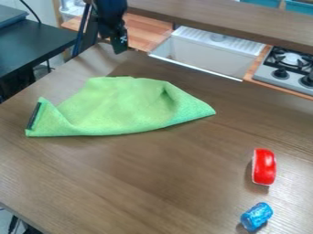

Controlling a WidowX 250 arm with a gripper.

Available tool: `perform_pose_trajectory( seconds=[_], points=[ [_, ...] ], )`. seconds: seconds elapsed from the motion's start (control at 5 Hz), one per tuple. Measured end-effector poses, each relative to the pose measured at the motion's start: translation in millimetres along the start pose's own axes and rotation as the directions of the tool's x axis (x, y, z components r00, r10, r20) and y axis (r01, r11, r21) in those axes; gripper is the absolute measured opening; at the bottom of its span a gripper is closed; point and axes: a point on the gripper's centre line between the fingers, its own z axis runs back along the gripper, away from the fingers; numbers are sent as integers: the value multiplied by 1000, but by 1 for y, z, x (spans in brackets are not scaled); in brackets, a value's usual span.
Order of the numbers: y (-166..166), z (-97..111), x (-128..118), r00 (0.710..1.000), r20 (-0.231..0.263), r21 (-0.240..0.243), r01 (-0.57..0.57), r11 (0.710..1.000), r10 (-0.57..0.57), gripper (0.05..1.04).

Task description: Unfold the cloth from top left to bottom right

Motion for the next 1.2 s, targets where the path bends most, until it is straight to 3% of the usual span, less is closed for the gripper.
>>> perform_pose_trajectory(
  seconds=[0.2, 0.4, 0.6, 0.8, 1.0, 1.2],
  points=[
    [4, -10, 3, 1000, -19, 24, -8, 1000, 8, 999],
    [7, -20, 4, 999, -37, 12, 15, 1000, -15, 999],
    [0, -39, 9, 994, -9, -70, 108, 992, -109, 999],
    [4, -41, 9, 989, 46, -72, 147, 987, -144, 999],
    [-1, -56, 5, 982, 82, -64, 177, 982, -172, 999],
    [2, -60, 6, 978, 96, -30, 191, 981, -188, 999]
  ],
)
